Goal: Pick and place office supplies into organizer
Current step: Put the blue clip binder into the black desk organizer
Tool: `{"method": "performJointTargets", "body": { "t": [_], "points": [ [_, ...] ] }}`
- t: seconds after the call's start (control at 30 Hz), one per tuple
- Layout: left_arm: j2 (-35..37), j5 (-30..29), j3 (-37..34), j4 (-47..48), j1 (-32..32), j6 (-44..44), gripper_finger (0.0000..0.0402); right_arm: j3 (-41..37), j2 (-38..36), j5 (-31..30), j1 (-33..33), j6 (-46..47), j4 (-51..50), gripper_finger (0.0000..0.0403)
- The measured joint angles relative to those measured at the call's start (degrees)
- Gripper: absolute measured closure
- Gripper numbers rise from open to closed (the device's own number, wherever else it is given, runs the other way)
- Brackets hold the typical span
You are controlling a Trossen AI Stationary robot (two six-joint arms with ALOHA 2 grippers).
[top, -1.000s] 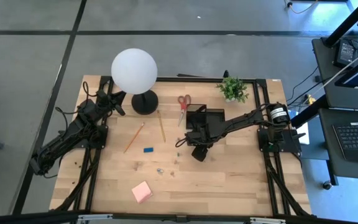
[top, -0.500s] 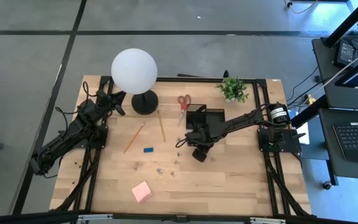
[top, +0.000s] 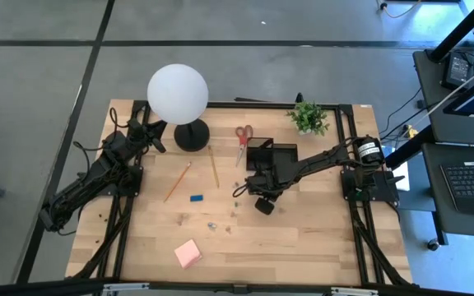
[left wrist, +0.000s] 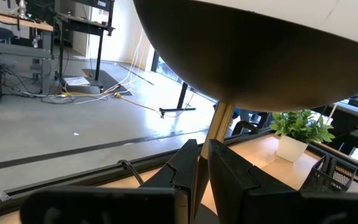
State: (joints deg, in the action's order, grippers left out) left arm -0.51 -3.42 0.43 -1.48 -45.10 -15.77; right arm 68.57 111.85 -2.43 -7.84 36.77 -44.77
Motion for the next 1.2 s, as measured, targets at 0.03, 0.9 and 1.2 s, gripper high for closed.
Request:
{"method": "performJointTargets", "body": {
  "t": [0.03,0.9,1.2],
  "points": [
    [-0.02,0.0,-0.02,0.0,0.0,0.0,0.0368,-0.02,0.0,-0.06,0.0,-0.33,0.02,0.036],
    [0.0,0.0,-0.01,-0.02,0.02,-0.02,0.0368,0.07,0.0,-1.22,0.16,-21.11,-1.75,0.0234],
    [0.0,0.0,0.0,-0.02,0.01,-0.02,0.0368,0.07,-0.04,-3.07,0.15,-33.78,-0.88,0.0185]
  ]
}}
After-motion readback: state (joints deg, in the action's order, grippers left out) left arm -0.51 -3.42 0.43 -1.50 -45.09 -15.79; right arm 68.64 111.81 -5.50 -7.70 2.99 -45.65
